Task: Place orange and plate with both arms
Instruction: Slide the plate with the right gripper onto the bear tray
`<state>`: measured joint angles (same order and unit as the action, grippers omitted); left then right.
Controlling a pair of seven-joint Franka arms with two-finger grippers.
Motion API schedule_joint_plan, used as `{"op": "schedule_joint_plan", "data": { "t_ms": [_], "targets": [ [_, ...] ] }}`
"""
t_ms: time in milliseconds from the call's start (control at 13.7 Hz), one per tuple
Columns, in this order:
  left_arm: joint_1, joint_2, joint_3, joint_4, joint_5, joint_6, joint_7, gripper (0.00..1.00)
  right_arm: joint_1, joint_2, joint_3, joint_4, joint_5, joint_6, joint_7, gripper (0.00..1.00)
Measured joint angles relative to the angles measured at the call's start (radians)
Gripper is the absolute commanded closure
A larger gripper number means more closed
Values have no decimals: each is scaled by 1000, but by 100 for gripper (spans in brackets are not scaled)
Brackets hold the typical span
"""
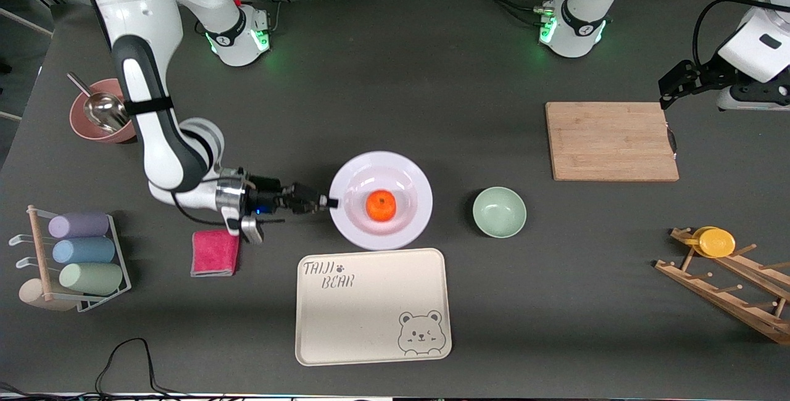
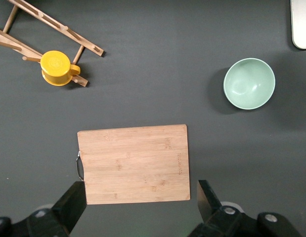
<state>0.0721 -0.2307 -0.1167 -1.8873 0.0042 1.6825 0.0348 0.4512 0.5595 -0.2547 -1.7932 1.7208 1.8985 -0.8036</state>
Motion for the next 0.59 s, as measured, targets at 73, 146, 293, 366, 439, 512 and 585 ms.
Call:
{"op": "schedule_joint_plan", "data": {
  "t_ms": [73, 146, 293, 366, 439, 512, 585],
  "targets": [
    [0, 0, 1, 0, 0, 0, 0, 0, -1, 59, -10, 95, -1, -5, 43, 100],
    [0, 0, 2, 0, 0, 0, 0, 0, -1, 115, -23, 188, -3, -19, 89, 100],
    [0, 0, 5, 0, 0, 0, 0, 0, -4, 220, -65, 368, -4, -48, 198, 100],
    [0, 0, 5, 1, 0, 0, -1, 0, -8, 271, -87, 453, -4, -57, 251, 100],
    [0, 0, 5, 1, 0, 0, -1, 0, -17, 313, -98, 518, -4, -60, 282, 100],
    [0, 0, 5, 1, 0, 1, -1, 0, -27, 352, -101, 567, -4, -60, 297, 100],
    [0, 0, 5, 1, 0, 0, -1, 0, -35, 388, -102, 602, -3, -60, 300, 100]
  ]
}}
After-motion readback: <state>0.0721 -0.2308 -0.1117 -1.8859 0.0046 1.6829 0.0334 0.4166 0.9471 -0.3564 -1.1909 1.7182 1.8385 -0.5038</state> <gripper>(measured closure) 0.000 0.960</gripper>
